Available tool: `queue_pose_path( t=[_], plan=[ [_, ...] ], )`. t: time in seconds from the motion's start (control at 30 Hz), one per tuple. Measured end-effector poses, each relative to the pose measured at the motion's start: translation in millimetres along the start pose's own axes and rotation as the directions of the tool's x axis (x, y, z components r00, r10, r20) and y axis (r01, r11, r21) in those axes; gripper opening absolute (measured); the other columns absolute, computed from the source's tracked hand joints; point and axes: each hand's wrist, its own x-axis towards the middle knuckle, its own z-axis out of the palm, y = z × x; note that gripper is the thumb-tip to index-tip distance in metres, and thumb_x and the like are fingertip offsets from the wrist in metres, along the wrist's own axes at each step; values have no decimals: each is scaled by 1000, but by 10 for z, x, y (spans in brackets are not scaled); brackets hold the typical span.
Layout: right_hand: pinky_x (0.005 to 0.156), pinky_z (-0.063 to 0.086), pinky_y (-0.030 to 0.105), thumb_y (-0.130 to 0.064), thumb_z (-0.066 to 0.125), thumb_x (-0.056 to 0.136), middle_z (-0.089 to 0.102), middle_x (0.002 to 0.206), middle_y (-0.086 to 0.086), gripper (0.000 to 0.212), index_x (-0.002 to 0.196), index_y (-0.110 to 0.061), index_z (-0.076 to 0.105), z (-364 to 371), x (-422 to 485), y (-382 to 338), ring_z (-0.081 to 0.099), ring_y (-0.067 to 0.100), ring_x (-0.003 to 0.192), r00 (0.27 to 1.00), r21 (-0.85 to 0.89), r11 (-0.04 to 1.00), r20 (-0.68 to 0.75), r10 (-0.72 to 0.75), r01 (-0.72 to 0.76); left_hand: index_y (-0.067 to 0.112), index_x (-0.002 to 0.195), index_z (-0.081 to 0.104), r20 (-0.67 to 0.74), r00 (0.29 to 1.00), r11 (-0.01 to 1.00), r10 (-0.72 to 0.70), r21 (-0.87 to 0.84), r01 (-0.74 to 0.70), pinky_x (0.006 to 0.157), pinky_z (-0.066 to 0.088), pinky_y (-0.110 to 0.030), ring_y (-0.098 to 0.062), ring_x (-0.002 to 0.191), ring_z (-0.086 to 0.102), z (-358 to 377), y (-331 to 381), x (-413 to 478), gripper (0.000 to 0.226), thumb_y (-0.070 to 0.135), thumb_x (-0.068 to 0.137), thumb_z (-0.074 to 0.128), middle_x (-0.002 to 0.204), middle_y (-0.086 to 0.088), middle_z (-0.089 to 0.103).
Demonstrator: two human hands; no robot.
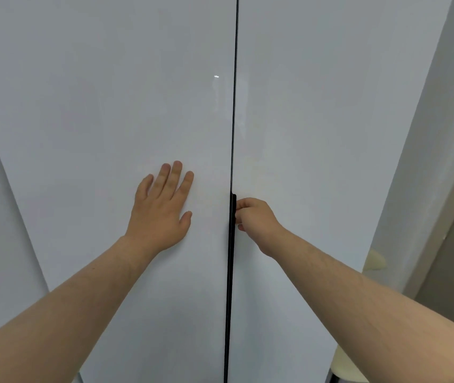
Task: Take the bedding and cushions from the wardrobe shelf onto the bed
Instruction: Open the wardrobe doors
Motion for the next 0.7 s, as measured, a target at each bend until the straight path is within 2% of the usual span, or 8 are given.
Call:
queue_pose_path(
  t=[0.1, 0.23, 0.37, 0.43, 0.5, 0.57, 0.63, 0.7],
  plan=[
    [72, 50, 31, 6, 44, 76, 69, 88, 8, 28, 84, -9, 66, 19, 43, 53, 60, 21, 76, 999, 19, 1000, -33, -7, 7, 14, 150, 25, -40, 999, 1000, 0, -23, -1, 113, 7, -46, -32, 145, 15, 119, -38, 14, 76, 36, 81, 47, 158, -15, 18],
    [66, 51, 24, 4, 46, 79, 68, 87, 2, 26, 87, -11, 65, -30, -117, 76, 61, 17, 77, 1000, 30, 999, 10, -29, 28, 15, 151, 23, -15, 1000, 997, -17, -71, 16, 114, 1, -44, -31, 146, 12, 99, -12, 3, 71, 38, 86, 39, 159, -13, 14],
    [66, 51, 23, 3, 46, 82, 68, 83, -1, 23, 86, -13, 63, -195, -431, 83, 62, 15, 76, 996, 13, 999, 86, -38, 37, 17, 152, 18, 48, 996, 965, -70, -250, 79, 115, -5, -40, -25, 147, -1, -104, 66, 23, 60, 36, 97, 33, 161, -8, 3],
    [69, 51, 25, 0, 47, 85, 68, 84, 0, 20, 86, -13, 62, -335, -641, 67, 64, 14, 77, 991, -10, 999, 129, -37, 39, 20, 152, 20, 124, 985, 818, -123, -549, 172, 114, 0, -25, -11, 145, 3, -328, 171, 33, 56, 35, 100, 34, 161, -2, 7],
    [69, 51, 26, -4, 47, 88, 68, 85, 1, 16, 82, -14, 59, -481, -855, 52, 64, 13, 77, 984, -20, 999, 175, -33, 37, 27, 152, 19, 249, 959, 549, -134, -787, 281, 104, 6, -7, 7, 136, 11, -648, 356, 55, 54, 38, 101, 33, 160, 10, 13],
    [68, 52, 26, -10, 48, 91, 68, 89, 2, 16, 78, -16, 56, -660, -1113, 28, 65, 13, 80, 977, -35, 999, 213, -31, 40, 29, 151, 19, 260, 959, 421, -115, -862, 284, 105, 11, -12, 7, 133, 18, -1035, 649, 111, 52, 37, 102, 32, 158, 12, 19],
    [70, 52, 26, -17, 48, 93, 69, 93, 2, 16, 79, -18, 57, -829, -1377, 35, 66, 13, 86, 971, -61, 997, 237, -25, 40, 26, 152, 17, 236, 966, 338, -105, -905, 258, 114, 17, -25, -1, 138, 22, -1422, 989, 190, 52, 33, 102, 33, 158, 7, 21],
    [71, 51, 26, -22, 47, 95, 68, 95, 1, 18, 81, -20, 58, -993, -1649, 60, 65, 14, 90, 972, -80, 996, 235, -27, 47, 25, 152, 19, 223, 972, 252, -77, -939, 236, 114, 25, -33, -7, 139, 28, -1797, 1350, 234, 52, 30, 102, 33, 157, 4, 27]
  ],
)
